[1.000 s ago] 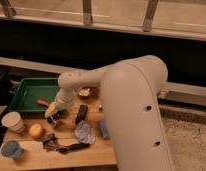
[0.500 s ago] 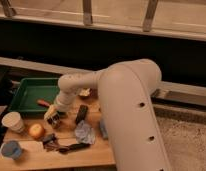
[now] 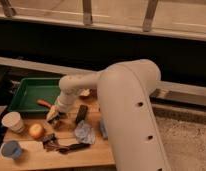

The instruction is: Stack cups on top of each other

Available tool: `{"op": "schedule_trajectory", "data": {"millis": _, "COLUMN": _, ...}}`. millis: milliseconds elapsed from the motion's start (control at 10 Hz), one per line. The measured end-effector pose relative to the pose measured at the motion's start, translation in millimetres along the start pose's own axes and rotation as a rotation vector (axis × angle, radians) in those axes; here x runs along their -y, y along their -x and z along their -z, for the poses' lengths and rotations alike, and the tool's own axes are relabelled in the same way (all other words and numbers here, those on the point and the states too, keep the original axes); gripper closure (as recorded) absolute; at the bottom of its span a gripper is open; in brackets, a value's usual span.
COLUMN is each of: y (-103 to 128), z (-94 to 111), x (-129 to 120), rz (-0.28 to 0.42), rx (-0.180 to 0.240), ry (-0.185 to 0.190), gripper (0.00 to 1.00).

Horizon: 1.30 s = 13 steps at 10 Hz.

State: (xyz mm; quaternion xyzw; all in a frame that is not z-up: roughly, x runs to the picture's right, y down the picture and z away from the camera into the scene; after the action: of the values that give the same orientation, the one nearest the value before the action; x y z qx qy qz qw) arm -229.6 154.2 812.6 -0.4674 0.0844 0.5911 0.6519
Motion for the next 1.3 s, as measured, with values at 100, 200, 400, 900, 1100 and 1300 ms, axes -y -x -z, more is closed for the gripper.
{"op": "schedule_trajectory", "data": {"millis": 100, "y": 0.7, "z": -0.7, "x": -0.2, "rz": 0.003, "rx": 0.001, "ry": -0.003, "gripper": 0.55}}
{"op": "schedule_trajectory", "data": {"millis": 200, "y": 0.8, "z": -1.4, "x": -1.0, "rz": 0.006, "rx": 0.001, "ry": -0.005, "gripper": 0.63}}
{"op": "schedule_trajectory", "data": {"millis": 400, "y": 1.0, "z": -2.1, "x": -2.7, "rz": 0.015, "rx": 0.003, "ry": -0.01, "gripper": 0.86}}
{"op": "schedule_trajectory", "data": {"millis": 900, "y": -1.4, "z": 31.9, "x": -13.1, "rz": 0.061, "rx": 0.037, "ry": -0.034, "gripper": 1.0}}
{"op": "schedule_trajectory", "data": {"millis": 1100, "y": -6.4, "z": 63.2, "x": -23.7, "rz": 0.099, "rx": 0.061, "ry": -0.04, "gripper": 1.0}}
{"op": "schedule_trajectory", "data": {"millis": 1300, "y": -9.7, "z": 81.6, "x": -39.1, "rz": 0.163, "rx": 0.072, "ry": -0.033, "gripper": 1.0}}
